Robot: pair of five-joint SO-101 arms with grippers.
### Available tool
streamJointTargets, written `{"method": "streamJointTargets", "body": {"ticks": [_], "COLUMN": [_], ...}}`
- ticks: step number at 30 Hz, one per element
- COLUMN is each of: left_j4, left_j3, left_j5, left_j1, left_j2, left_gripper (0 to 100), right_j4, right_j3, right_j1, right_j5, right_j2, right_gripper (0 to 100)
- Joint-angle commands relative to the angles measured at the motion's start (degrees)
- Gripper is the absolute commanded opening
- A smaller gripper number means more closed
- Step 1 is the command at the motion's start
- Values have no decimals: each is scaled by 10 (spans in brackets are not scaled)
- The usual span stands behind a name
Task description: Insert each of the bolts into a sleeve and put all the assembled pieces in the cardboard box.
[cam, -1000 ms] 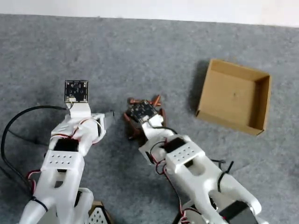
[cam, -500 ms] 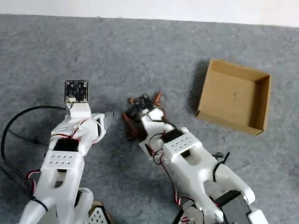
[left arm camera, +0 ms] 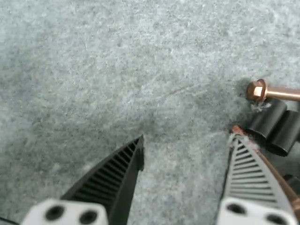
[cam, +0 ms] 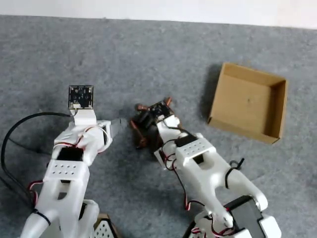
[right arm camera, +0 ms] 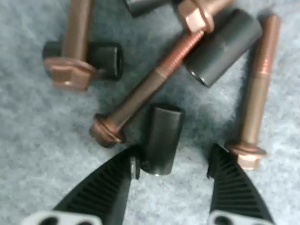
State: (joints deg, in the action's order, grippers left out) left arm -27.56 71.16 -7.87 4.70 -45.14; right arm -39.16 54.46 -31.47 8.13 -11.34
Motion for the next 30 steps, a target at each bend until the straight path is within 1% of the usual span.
{"method": "streamJointTargets", "body": {"ticks": [1, 5, 9, 13, 19, 24, 27, 30], "left_j4": [11, 11, 11, 11, 11, 11, 11, 11], "left_j3": [-3, -3, -3, -3, -3, -2, -2, -2], "left_j5": [6, 25, 26, 26, 26, 27, 28, 28], "left_j1": [-7, -9, -9, -10, -10, -10, -10, -10], "left_j2": [0, 0, 0, 0, 0, 0, 0, 0], "left_gripper": [266, 266, 266, 266, 266, 266, 266, 266], "right_j4": [40, 44, 47, 93, 96, 91, 44, 36], "right_j3": [0, 0, -3, 0, 0, -16, -51, -69], "right_j1": [12, 12, 12, 12, 12, 13, 14, 14], "right_j5": [-4, -4, -4, -4, -4, -4, -4, -4], "right_j2": [7, 8, 8, 8, 12, 61, 79, 85], "right_gripper": [228, 228, 228, 228, 228, 228, 228, 228]}}
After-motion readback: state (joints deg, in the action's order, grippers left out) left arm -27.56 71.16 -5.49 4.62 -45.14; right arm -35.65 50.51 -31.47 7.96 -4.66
